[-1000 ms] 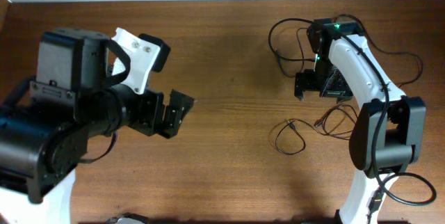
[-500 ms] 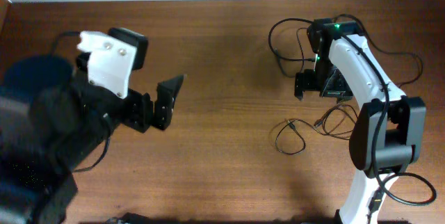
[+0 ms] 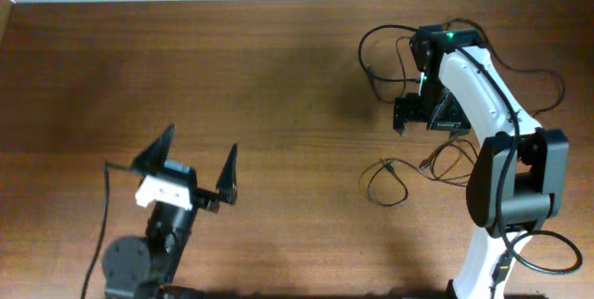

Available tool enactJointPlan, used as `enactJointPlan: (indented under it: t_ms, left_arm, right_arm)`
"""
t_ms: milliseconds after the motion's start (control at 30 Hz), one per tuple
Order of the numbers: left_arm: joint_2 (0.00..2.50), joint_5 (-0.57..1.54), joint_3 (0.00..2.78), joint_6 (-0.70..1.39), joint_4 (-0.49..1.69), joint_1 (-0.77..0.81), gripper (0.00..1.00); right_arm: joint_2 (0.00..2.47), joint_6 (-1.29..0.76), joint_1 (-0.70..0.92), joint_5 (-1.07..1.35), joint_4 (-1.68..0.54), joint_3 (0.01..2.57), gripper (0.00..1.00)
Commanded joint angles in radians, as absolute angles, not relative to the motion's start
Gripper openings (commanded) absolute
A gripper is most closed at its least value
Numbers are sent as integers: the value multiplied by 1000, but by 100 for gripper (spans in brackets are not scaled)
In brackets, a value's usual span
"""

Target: Untangle cables

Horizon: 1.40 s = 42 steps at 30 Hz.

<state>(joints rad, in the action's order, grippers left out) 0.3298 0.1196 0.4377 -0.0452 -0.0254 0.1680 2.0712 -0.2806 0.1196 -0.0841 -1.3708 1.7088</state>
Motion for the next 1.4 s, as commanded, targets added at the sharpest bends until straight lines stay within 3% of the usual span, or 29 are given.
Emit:
enactJointPlan:
  t_ms: [0, 133, 433, 600, 1367]
  left_arm:
    - [171, 134, 298, -60, -105, 135, 99]
    - [5, 135, 177, -60, -142, 97, 99]
    - [5, 160, 8, -60, -175, 30, 99]
    - [5, 123, 8, -61, 60, 30, 99]
    - [5, 115, 9, -61, 70, 30, 99]
  right_arm:
    - [2071, -277, 124, -82, -1370, 1708, 98]
    - [2071, -277, 124, -82, -1370, 1708, 98]
    - [2071, -277, 124, -82, -1370, 1709, 99]
    - [2071, -277, 124, -82, -1370, 1709, 99]
    - [2016, -277, 124, -82, -1370, 1709, 98]
